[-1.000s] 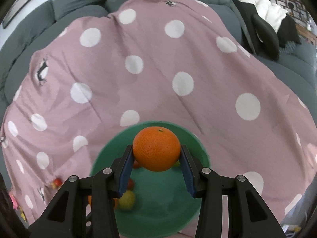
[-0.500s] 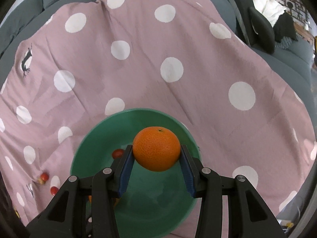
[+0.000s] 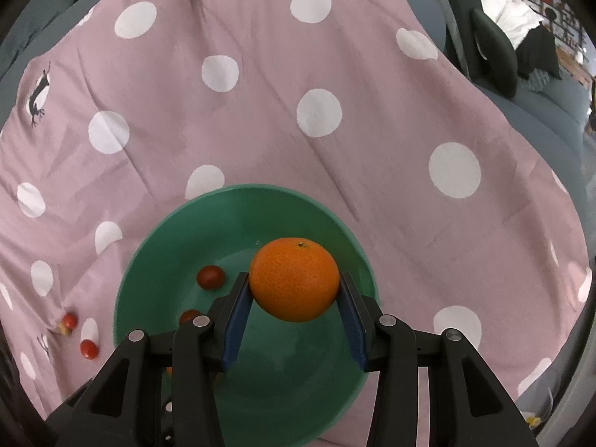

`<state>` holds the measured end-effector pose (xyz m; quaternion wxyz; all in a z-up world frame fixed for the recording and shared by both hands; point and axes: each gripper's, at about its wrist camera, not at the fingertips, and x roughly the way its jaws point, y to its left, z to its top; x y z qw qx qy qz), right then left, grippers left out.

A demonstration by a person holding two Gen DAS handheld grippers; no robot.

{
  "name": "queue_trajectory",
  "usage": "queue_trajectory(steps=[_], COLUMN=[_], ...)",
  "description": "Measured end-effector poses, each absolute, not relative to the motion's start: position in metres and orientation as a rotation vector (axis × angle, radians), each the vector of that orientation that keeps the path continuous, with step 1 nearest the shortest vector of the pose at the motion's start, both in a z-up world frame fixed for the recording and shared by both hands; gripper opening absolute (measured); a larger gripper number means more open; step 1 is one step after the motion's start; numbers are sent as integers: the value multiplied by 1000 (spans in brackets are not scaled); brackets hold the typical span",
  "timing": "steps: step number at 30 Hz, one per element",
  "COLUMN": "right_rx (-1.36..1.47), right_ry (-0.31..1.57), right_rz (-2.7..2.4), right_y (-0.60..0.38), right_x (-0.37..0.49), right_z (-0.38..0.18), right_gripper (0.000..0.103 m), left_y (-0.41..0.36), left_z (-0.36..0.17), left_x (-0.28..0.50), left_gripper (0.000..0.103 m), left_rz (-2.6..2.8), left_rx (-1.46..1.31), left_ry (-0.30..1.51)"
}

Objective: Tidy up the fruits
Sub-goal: 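Open both tools to drop the oranges into the green bowl, then move both open tools back to the remaining fruits on the sheet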

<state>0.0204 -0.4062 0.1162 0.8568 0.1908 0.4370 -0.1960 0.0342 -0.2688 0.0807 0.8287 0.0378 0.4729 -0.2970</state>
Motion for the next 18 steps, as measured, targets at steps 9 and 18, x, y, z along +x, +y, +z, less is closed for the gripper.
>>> queue_trajectory(steps=[9,18], right_rx=[386,361], right_ry=[906,806], right_rz=[-426,-347], right_y=[-404,-384], right_x=[18,14], right_z=[120,144], right_gripper=[52,58], left_y=[-255,-193], left_z=[95,132], left_x=[34,28], left_gripper=[64,70], left_rz=[-653,-546], left_rx=[12,-44], left_ry=[983,895])
